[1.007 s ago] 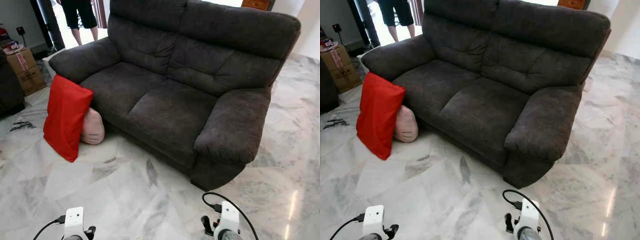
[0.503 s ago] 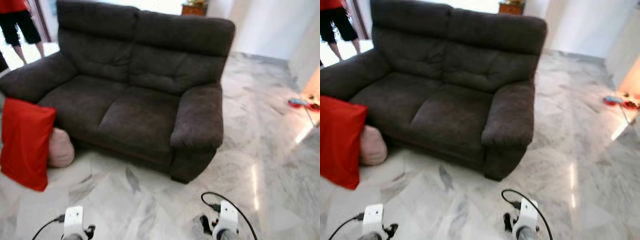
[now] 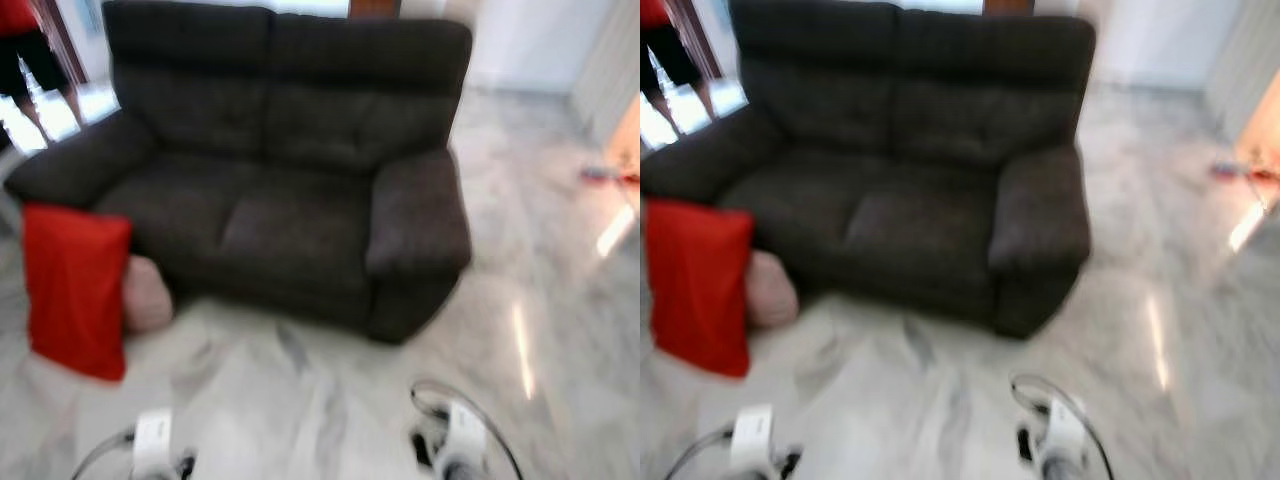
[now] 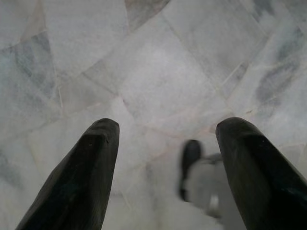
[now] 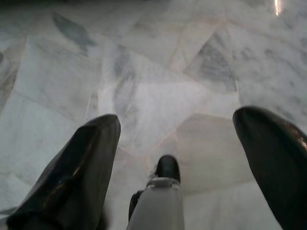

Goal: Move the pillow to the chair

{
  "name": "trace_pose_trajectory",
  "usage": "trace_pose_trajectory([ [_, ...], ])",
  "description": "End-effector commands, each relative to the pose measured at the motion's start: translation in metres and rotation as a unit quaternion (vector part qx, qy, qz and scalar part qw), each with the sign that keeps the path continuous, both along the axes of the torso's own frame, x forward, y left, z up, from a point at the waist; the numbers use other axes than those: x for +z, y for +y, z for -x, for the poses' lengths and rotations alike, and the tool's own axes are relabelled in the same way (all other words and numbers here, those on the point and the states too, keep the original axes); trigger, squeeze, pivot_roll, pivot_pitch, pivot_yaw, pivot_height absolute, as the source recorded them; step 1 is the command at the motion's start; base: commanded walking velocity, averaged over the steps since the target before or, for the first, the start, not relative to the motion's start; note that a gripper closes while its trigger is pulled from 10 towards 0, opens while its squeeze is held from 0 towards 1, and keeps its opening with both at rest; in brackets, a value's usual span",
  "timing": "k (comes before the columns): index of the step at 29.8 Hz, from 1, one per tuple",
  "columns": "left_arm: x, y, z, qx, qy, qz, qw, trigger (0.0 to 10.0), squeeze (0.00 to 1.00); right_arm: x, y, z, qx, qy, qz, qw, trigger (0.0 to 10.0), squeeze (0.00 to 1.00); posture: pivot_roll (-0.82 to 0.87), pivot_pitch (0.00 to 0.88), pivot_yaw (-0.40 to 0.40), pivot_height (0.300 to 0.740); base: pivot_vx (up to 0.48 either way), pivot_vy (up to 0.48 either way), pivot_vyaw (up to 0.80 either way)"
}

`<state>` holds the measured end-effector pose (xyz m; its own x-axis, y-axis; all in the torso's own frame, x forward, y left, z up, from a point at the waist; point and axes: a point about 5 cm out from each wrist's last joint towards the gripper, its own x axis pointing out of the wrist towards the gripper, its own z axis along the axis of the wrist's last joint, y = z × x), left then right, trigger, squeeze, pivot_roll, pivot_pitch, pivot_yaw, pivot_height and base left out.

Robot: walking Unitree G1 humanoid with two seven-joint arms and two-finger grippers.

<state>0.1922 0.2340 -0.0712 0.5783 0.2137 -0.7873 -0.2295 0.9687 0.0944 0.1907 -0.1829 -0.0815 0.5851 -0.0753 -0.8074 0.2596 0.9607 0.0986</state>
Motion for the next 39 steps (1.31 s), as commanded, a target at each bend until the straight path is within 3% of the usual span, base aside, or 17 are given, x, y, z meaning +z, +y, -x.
trace_pose_trajectory([
  [1, 0.0004, 0.0063, 0.0021, 0.001, 0.007, -0.01, 1.0, 10.0, 0.0, 0.0029, 0.0076, -0.0068, 0.004, -0.013, -0.008, 1.0, 10.0, 0.0, -0.01, 0.0, -0.031, 0.74, 0.0, 0.416, 0.0],
  [39, 0.0002, 0.0055, 0.0021, -0.001, 0.007, -0.01, 1.0, 10.0, 0.0, 0.0039, 0.0077, -0.0082, 0.026, -0.02, -0.004, 0.999, 10.0, 0.0, -0.01, 0.0, -0.036, 0.74, 0.0, 0.414, 0.03],
])
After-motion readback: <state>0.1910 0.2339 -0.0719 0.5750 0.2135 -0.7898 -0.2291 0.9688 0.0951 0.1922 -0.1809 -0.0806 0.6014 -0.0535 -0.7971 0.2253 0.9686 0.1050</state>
